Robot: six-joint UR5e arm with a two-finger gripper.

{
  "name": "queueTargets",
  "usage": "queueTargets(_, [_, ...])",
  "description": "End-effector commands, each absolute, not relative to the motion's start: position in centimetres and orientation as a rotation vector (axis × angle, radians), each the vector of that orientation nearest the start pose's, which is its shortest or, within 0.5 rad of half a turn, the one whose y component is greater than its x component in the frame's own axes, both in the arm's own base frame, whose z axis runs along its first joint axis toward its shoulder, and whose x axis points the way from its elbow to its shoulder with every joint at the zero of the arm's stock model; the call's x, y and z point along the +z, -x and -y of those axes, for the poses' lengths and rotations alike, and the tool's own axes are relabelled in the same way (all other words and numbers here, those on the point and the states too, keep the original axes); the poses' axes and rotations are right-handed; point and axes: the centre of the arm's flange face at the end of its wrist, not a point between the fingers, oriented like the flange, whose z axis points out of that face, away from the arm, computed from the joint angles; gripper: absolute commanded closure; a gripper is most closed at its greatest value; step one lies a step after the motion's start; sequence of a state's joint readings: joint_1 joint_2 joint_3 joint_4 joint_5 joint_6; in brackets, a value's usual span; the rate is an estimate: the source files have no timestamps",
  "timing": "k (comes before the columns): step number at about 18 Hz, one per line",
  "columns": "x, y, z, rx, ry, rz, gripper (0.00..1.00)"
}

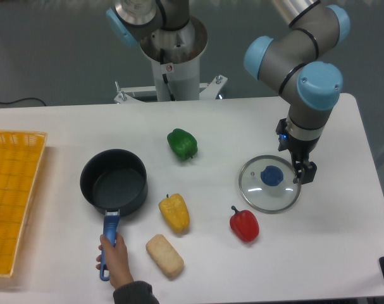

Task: Pick up the red pepper
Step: 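Move the gripper from above the glass lid toward the red pepper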

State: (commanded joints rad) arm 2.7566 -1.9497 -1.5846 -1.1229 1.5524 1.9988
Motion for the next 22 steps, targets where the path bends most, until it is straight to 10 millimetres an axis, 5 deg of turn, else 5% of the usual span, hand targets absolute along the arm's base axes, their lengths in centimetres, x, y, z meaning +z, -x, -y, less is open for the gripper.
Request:
queueTargets(9, [30.3,52.2,-36.5,0.066,2.902,-1.139,0.00])
queueTargets(15, [30.6,51.4,-38.2,0.070,3.008,-0.768,0.00])
queueTargets(22, [29.4,50.4,-42.6,0.091,3.071,-0.239,0.00])
